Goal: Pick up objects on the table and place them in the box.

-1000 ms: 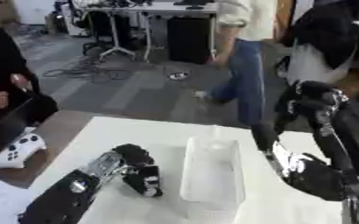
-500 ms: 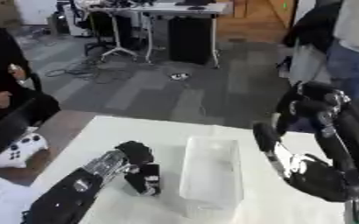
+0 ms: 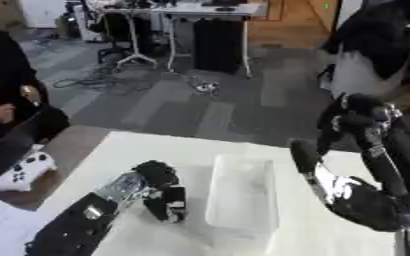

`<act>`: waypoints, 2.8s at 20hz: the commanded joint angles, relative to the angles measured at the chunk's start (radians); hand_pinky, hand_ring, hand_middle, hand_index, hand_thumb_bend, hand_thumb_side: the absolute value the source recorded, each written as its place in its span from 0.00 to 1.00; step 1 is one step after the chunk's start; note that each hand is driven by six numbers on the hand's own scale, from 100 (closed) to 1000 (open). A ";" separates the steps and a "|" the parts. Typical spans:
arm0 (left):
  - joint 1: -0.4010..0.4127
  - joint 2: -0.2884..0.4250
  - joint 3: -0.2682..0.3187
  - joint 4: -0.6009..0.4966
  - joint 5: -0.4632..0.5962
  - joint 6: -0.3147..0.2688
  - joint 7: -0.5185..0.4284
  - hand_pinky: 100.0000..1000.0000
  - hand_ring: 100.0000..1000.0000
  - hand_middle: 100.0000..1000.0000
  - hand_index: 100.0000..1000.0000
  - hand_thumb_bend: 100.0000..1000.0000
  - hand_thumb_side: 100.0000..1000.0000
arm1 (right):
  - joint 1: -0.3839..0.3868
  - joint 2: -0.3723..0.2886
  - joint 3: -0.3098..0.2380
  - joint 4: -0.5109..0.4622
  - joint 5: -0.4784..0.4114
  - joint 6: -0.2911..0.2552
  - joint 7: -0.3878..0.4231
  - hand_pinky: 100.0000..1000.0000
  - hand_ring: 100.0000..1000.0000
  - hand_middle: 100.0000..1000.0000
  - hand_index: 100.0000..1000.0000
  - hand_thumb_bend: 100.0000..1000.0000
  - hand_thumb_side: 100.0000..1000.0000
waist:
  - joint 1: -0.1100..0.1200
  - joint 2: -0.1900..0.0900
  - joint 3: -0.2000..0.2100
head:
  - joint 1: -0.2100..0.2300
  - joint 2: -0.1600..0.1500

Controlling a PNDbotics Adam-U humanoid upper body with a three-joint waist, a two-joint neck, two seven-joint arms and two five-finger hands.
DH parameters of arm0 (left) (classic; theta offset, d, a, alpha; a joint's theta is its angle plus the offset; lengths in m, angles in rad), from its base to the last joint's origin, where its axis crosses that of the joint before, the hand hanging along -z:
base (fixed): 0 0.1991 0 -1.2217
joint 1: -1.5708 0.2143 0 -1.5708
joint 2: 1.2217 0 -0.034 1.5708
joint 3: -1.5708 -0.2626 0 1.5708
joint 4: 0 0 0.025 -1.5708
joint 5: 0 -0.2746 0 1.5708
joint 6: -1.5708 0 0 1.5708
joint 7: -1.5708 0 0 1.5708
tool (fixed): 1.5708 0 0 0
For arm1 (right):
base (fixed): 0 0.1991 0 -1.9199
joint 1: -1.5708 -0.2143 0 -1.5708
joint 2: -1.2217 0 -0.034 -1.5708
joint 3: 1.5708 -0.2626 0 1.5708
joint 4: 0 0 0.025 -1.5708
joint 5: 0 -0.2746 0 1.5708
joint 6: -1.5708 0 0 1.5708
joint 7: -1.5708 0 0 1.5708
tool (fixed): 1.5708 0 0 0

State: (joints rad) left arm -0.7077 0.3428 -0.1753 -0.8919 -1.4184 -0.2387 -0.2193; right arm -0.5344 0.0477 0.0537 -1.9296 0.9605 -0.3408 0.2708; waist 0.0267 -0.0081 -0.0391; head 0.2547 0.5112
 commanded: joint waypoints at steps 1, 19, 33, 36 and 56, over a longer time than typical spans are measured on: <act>-0.013 0.024 0.005 -0.039 0.041 0.004 0.008 0.00 0.00 0.00 0.20 0.00 0.66 | -0.022 0.000 0.003 -0.011 -0.004 0.001 -0.002 0.00 0.32 0.42 0.30 0.31 1.00 | 0.001 -0.009 0.002 | 0.006 -0.011; -0.081 0.156 0.022 -0.292 0.416 0.112 0.045 0.00 0.00 0.00 0.17 0.00 0.62 | -0.010 -0.009 -0.005 -0.013 0.007 0.013 0.000 0.00 0.32 0.42 0.30 0.31 1.00 | 0.007 -0.019 0.012 | 0.000 0.000; -0.166 0.117 -0.052 -0.282 0.512 0.027 0.120 0.00 0.00 0.00 0.18 0.00 0.63 | -0.011 0.006 0.011 -0.015 -0.001 0.002 0.013 0.00 0.32 0.42 0.30 0.31 1.00 | 0.011 -0.019 -0.010 | 0.016 -0.022; -0.179 0.108 -0.058 -0.256 0.508 0.002 0.130 0.00 0.00 0.00 0.17 0.00 0.62 | -0.010 0.009 0.013 -0.018 -0.002 0.001 0.015 0.00 0.32 0.42 0.30 0.31 1.00 | 0.011 -0.018 -0.012 | 0.017 -0.024; -0.223 0.035 -0.130 -0.144 0.484 -0.324 0.070 0.00 0.00 0.00 0.22 0.00 0.69 | -0.007 0.040 0.036 -0.045 -0.020 -0.009 0.029 0.00 0.32 0.42 0.31 0.31 1.00 | 0.021 -0.017 -0.051 | 0.050 -0.044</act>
State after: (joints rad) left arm -0.9036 0.3678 -0.3057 -1.0295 -0.9312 -0.5512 -0.1429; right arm -0.5336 0.0826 0.0849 -1.9526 0.9452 -0.3501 0.2975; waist 0.0474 -0.0145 -0.0901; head 0.2967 0.4773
